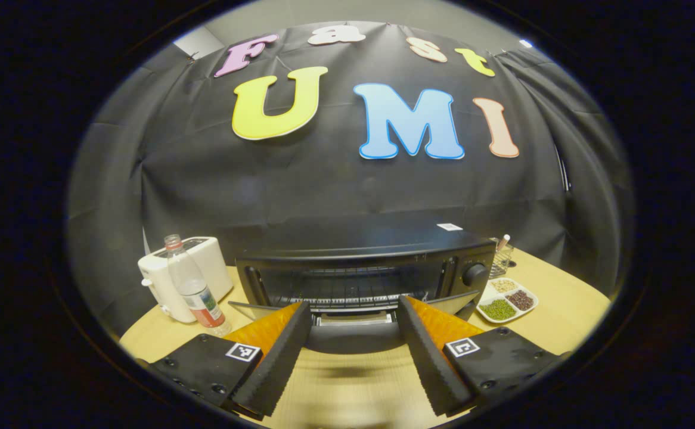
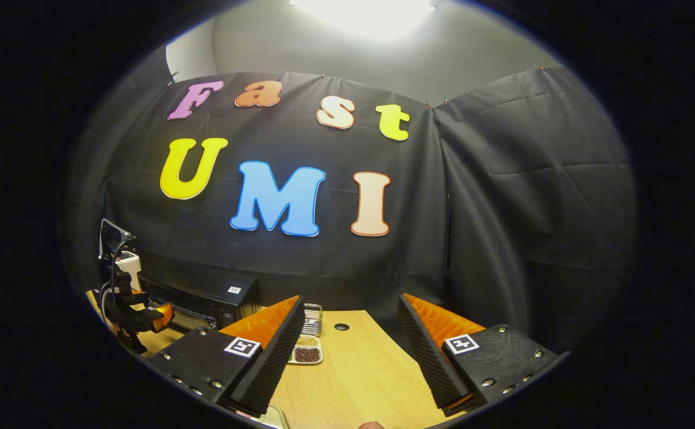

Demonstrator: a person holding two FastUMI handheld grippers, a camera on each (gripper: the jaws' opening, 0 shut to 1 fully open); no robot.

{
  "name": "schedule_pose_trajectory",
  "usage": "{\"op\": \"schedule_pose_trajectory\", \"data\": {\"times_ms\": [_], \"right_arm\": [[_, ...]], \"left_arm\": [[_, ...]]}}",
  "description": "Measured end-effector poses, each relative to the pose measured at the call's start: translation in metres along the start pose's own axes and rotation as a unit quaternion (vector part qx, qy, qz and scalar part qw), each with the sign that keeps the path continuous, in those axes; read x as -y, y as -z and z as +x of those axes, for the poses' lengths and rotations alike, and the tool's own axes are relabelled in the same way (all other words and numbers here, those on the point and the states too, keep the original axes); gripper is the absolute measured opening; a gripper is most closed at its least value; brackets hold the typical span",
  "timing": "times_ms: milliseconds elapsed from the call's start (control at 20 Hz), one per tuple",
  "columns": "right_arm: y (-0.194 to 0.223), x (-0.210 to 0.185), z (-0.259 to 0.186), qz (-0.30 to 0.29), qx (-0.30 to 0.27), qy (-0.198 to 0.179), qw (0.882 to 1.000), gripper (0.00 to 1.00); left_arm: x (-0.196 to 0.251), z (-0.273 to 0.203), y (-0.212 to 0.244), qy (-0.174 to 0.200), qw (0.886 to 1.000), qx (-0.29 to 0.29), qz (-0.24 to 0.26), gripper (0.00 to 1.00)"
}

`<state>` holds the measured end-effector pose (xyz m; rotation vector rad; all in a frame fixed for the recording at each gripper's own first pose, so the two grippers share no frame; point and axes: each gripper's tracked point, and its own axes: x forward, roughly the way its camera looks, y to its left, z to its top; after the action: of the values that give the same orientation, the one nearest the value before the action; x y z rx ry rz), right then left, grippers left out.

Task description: Open the electric oven with the left hand, put the food in, and close the electric oven.

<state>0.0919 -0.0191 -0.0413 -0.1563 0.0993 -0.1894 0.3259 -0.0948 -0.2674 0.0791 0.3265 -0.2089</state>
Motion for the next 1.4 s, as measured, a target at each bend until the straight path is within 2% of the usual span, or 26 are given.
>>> {"op": "schedule_pose_trajectory", "data": {"times_ms": [50,100,200,300,550,600,750,850,900,950,1100,1150,1350,1400], "right_arm": [[0.001,0.000,-0.001,0.000,-0.001,-0.003,1.000,0.97],[0.001,0.001,-0.002,0.001,-0.002,-0.005,1.000,0.97],[0.003,0.003,-0.004,0.006,-0.004,-0.009,1.000,0.97],[0.003,0.007,-0.007,0.011,-0.007,-0.011,1.000,0.97],[0.007,0.019,-0.014,0.016,-0.013,-0.008,1.000,0.97],[0.008,0.021,-0.016,0.017,-0.014,-0.009,1.000,0.97],[0.010,0.024,-0.023,0.019,-0.018,-0.011,1.000,0.97],[0.011,0.024,-0.027,0.019,-0.019,-0.015,1.000,0.97],[0.010,0.024,-0.029,0.018,-0.018,-0.018,1.000,0.97],[0.010,0.023,-0.031,0.020,-0.019,-0.023,0.999,0.97],[0.009,0.020,-0.037,0.030,-0.015,-0.039,0.999,0.97],[0.009,0.018,-0.038,0.034,-0.013,-0.046,0.998,0.97],[0.011,0.013,-0.043,0.045,-0.006,-0.073,0.996,0.97],[0.014,0.011,-0.044,0.048,-0.008,-0.079,0.996,0.97]], "left_arm": [[0.000,-0.004,0.004,-0.002,1.000,-0.003,0.001,1.00],[0.001,-0.007,0.009,-0.003,1.000,-0.007,0.001,0.97],[0.002,-0.014,0.022,-0.006,1.000,-0.018,0.001,1.00],[0.003,-0.020,0.035,-0.011,0.999,-0.033,0.002,0.94],[0.007,-0.036,0.067,-0.017,0.998,-0.058,-0.009,1.00],[0.009,-0.037,0.075,-0.018,0.998,-0.064,-0.010,0.97],[0.011,-0.042,0.097,-0.020,0.996,-0.088,-0.006,1.00],[0.014,-0.046,0.108,-0.021,0.995,-0.097,-0.005,0.96],[0.014,-0.049,0.110,-0.023,0.995,-0.099,-0.004,1.00],[0.015,-0.054,0.107,-0.023,0.995,-0.096,-0.005,0.97],[0.019,-0.074,0.080,-0.024,0.997,-0.070,-0.008,1.00],[0.020,-0.081,0.066,-0.025,0.998,-0.058,-0.009,0.97],[0.019,-0.117,0.002,-0.033,0.999,0.006,-0.009,1.00],[0.019,-0.128,-0.013,-0.035,0.999,0.020,-0.008,0.97]]}}
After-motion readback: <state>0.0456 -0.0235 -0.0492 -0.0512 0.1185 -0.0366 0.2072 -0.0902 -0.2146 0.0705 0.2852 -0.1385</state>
